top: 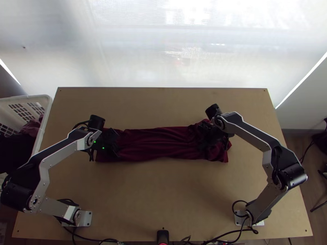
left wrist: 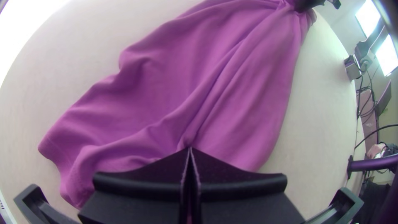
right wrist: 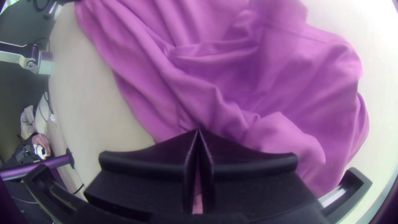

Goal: Fold the t-shirt

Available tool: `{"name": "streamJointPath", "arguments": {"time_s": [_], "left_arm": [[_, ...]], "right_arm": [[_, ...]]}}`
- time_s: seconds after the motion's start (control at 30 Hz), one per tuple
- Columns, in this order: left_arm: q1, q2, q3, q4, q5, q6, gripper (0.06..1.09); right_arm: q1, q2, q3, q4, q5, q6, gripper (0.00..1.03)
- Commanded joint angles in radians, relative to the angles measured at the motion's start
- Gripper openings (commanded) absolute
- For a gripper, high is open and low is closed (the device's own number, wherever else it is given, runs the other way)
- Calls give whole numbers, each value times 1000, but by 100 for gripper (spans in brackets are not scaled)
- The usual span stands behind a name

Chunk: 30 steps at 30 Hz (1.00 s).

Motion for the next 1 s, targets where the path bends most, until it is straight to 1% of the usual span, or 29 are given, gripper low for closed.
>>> {"name": "streamJointPath", "arguments": {"time_s": [0.0, 0.13, 0.37, 0.5, 0.6, 0.63, 0.77, 0.83, 0.87, 0.97], "left_arm": [[-25, -40, -2, -6, 8, -8, 10], [-30, -42, -22, -2, 8, -10, 10], [-22, -66, -31, -16, 8, -8, 10], [-5, -91, -51, 10, 5, -16, 10], [45, -108, -30, 46, 2, -35, 16], [62, -106, -13, 46, 0, -42, 19], [121, -103, 62, 26, 0, -82, 20], [142, -103, 101, -17, 2, -107, 27], [148, -108, 110, -34, 3, -107, 28], [156, -137, 112, -45, 6, -107, 28]], "right_arm": [[36, -57, -52, -2, -8, 15, 3], [36, -62, -90, 14, -9, 15, 3], [27, -67, -81, 14, -9, 10, 3], [27, -79, -88, 14, -9, 13, 3], [29, -88, -82, 14, -11, 9, 3], [29, -88, -75, 14, -11, 10, 3], [21, -90, -45, 14, -11, 15, 3], [13, -90, -36, 14, -11, 15, 3], [10, -88, -35, 15, -11, 15, 3], [10, -85, -33, 15, -11, 13, 3]]}}
